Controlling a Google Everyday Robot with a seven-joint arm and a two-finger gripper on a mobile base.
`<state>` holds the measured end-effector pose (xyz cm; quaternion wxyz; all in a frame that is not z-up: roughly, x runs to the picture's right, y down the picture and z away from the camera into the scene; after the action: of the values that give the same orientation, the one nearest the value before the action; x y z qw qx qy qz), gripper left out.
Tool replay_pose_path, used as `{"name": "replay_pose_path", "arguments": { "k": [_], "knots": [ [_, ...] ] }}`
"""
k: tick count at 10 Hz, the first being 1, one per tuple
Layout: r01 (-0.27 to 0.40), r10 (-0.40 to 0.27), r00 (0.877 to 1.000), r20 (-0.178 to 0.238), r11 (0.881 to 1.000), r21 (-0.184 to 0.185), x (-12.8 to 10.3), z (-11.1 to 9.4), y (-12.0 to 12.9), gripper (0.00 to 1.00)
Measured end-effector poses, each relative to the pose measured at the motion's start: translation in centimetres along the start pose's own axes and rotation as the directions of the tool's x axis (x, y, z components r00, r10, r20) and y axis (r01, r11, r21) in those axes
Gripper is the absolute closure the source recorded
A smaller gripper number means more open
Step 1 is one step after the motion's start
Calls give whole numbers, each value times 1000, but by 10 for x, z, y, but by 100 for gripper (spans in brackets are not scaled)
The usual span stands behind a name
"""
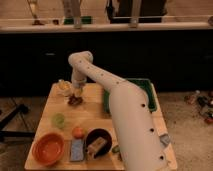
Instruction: Place grapes in tray
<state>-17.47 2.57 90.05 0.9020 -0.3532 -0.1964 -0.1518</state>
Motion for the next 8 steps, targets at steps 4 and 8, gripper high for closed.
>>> {"name": "replay_pose_path", "arguments": {
  "k": [4, 8],
  "knots": [
    [-11, 12, 1000, -19, 999, 31, 6, -21, -9, 100],
    [-23, 27, 998, -51, 997, 80, 13, -56, -14, 100]
  ]
}}
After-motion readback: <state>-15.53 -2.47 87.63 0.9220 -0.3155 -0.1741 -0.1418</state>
